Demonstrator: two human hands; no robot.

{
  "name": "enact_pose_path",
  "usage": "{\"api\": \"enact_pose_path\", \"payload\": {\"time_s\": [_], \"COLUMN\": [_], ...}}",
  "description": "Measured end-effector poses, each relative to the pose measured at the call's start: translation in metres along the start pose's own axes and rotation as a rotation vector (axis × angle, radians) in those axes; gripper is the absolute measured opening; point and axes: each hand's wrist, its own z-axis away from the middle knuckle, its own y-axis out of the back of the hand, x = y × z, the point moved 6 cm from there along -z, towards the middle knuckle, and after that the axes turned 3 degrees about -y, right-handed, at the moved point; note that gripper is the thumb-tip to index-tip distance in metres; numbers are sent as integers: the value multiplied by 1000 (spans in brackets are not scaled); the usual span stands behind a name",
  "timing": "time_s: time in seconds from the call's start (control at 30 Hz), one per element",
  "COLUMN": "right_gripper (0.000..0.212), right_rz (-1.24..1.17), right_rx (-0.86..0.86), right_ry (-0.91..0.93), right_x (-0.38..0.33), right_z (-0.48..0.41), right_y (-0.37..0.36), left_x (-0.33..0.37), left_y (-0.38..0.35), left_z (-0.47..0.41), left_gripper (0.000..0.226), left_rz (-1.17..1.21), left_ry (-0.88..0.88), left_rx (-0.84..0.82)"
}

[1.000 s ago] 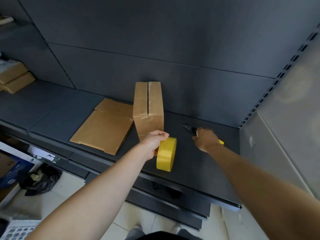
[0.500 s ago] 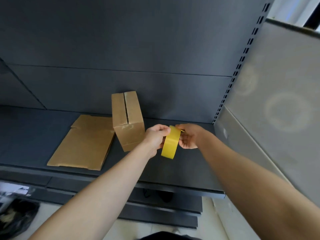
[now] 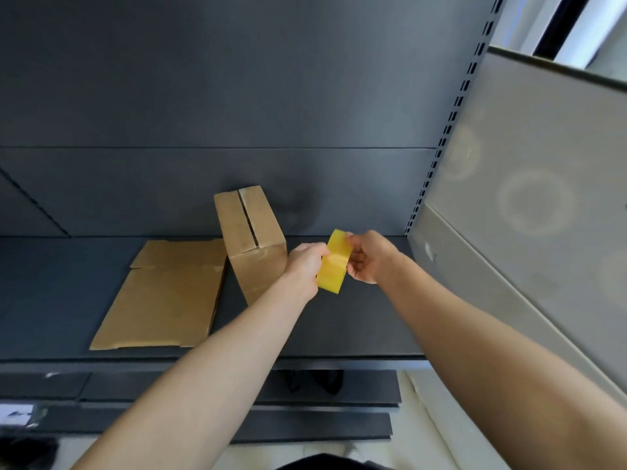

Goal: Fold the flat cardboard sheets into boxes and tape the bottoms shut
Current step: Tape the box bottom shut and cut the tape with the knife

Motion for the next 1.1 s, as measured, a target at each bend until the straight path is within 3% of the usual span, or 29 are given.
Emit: {"api": "enact_pose_path", "payload": {"time_s": [0.33, 0.4, 0.5, 0.67, 0.9, 1.1], "right_gripper": [12, 14, 8, 4, 17, 14], "right_rz": [-95, -145, -187, -198, -118, -61], "right_rx": [80, 77, 132, 183, 229, 211], "right_ry": [28, 22, 38, 54, 37, 18], "right_x": [12, 15, 18, 24, 33, 31], "right_z": [17, 18, 18, 17, 16, 17], "right_y": [-8, -7, 1, 5, 2, 9], "left_x": [3, 7, 20, 9, -1, 5], "left_y": [13, 19, 15, 19, 29, 18], "left_z": [11, 17, 29, 30, 37, 40], "left_gripper": [26, 29, 32, 31, 14, 9], "left_rz": [-48, -166, -334, -694, -796, -822], "left_ry": [-71, -188, -474, -657, -790, -754], "left_rx": [-43, -28, -173, -298, -199, -151]}}
